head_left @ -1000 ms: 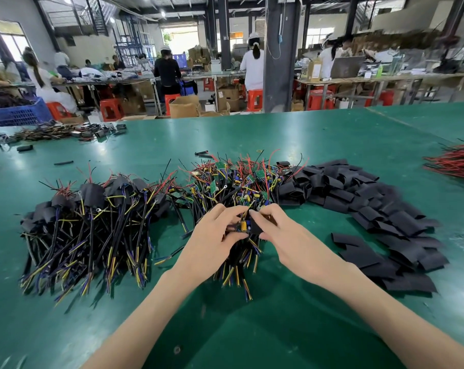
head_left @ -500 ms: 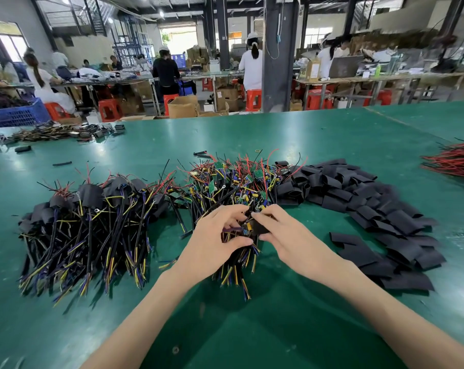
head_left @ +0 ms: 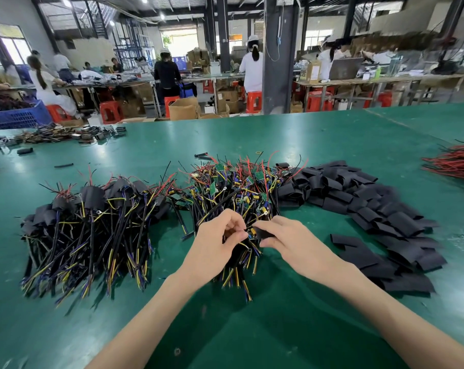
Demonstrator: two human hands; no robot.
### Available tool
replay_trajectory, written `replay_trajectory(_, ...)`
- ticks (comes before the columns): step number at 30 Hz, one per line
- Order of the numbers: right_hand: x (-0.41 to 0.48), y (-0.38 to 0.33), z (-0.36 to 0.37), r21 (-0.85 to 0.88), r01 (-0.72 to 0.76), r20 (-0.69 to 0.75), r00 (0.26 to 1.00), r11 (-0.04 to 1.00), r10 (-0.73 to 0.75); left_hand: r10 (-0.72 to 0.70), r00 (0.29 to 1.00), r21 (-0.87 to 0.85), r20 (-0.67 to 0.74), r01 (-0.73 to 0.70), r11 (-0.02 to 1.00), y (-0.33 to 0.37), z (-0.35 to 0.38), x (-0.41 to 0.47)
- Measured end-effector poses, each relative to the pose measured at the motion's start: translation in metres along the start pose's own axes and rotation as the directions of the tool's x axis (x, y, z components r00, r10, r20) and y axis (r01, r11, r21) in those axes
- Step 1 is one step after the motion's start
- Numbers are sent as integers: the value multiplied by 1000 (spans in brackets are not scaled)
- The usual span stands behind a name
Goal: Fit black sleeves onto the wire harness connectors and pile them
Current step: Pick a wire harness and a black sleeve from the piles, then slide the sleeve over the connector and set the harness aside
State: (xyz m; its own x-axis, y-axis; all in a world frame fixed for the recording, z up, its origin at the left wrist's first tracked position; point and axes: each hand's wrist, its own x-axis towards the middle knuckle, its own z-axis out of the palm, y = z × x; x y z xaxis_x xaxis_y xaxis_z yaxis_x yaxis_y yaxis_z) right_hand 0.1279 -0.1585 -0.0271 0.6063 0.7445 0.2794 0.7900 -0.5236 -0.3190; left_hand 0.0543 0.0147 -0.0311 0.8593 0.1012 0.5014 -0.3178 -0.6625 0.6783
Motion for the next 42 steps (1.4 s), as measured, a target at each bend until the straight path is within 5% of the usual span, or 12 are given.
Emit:
replay_trajectory(15,-4,-14,11,-111,24,12,1000,993,-22,23,999,32,45,-24,999,-2,5,-3)
replay_trajectory(23,-3,-21,4,-40,5,-20,1000,999,-5,86,995,107,-42,-81,991,5,-5,0)
replay_trajectory(26,-4,-18,2,-192,-20,-161,987,981,-11,148,972,210,-184,-108,972,6,-28,8)
replay_trajectory(32,-2,5,-7,-319,-366,-313,911,874,267,127,750,423,-649,218,879,-42,-117,21)
replay_trajectory(37,-6,12,-13,-398,-578,-137,805,713,577,-137,780,470,-611,497,730,-79,-136,12)
replay_trajectory(40,-9,16,-17,-457,-631,-12,709,626,705,-41,753,556,-656,520,649,-71,-130,15)
replay_trajectory(42,-10,18,-19,-468,-648,55,658,601,751,41,771,582,-636,444,681,-60,-115,25)
